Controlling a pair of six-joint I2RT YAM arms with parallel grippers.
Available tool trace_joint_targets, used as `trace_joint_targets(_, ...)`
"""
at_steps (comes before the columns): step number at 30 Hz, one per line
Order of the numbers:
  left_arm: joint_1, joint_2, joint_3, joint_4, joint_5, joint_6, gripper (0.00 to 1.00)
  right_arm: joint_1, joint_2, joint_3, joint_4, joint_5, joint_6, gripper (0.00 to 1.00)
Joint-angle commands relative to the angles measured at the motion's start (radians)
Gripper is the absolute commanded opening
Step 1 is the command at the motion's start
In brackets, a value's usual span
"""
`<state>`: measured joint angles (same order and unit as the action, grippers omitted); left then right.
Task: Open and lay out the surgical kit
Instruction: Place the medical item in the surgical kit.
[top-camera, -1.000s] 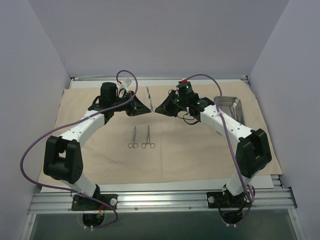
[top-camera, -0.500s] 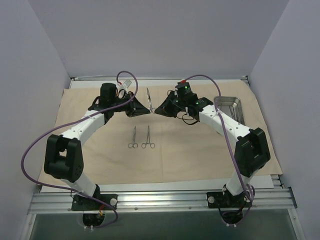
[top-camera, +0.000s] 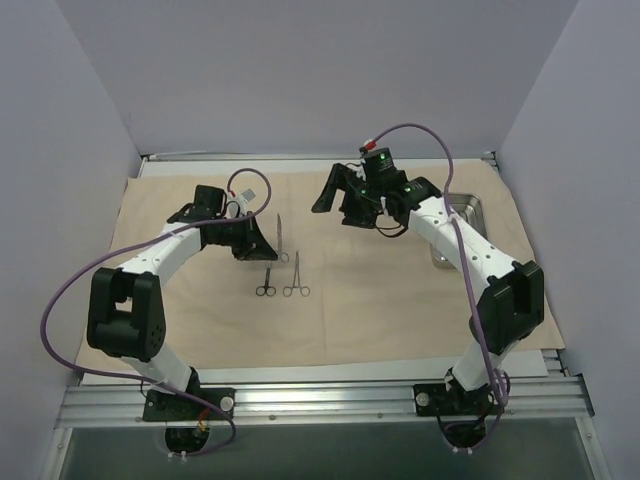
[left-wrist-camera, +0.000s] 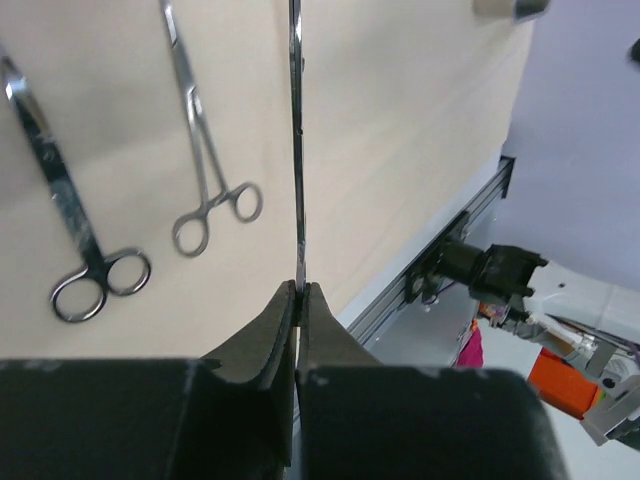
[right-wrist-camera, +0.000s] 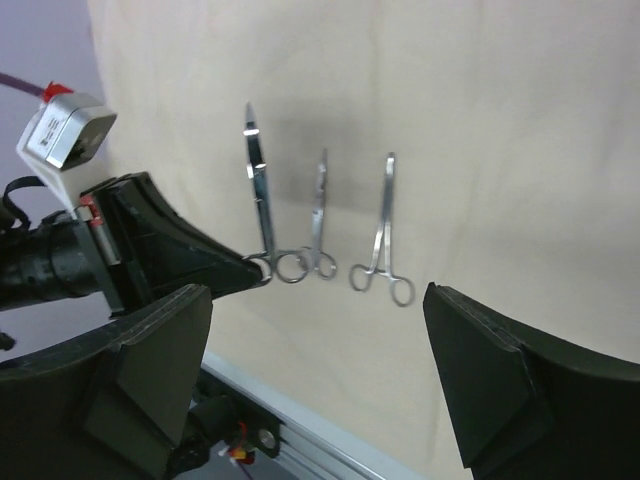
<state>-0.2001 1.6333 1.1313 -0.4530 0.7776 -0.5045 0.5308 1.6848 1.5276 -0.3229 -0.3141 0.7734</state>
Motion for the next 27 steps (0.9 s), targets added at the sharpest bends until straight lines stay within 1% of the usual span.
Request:
trace_joint_targets(1,0.019,-0.001,-0.008,-0.197,-0.018,0.193,0.02,-0.084,-0.085,-0.036,-0.125,0.029,-0.147,0.91)
trace_joint_targets(4,0.031,0.008,-0.022,-0.256,-0.021,0.240,0.02,-0.159,-0.137,-0.102,-0.137,-0.005,-0.216,0.91)
trace_joint_targets(6,0.039,0.019,-0.024,-0.305,-0.050,0.265,0.02,-0.193,-0.166,-0.125,-0.151,-0.011,-0.246,0.91)
trace_joint_targets(9,0.053,0.040,-0.028,-0.335,-0.073,0.305,0.02,-0.210,-0.181,-0.136,-0.169,-0.019,-0.292,0.91)
trace_joint_targets(12,0.054,0.075,-0.019,-0.329,-0.052,0.330,0.02,-0.221,-0.195,-0.177,-0.147,-0.048,-0.287,0.91)
trace_joint_targets(15,0.057,0.125,-0.001,-0.342,-0.060,0.331,0.02,-0.222,-0.211,-0.214,-0.117,-0.071,-0.264,0.91)
trace_joint_targets(21,0.064,0.151,0.012,-0.317,-0.049,0.350,0.02,-0.245,-0.217,-0.215,-0.142,-0.059,-0.301,0.91)
trace_joint_targets(27,0.067,0.175,0.013,-0.294,-0.031,0.350,0.02,-0.270,-0.206,-0.222,-0.130,-0.083,-0.303,0.91)
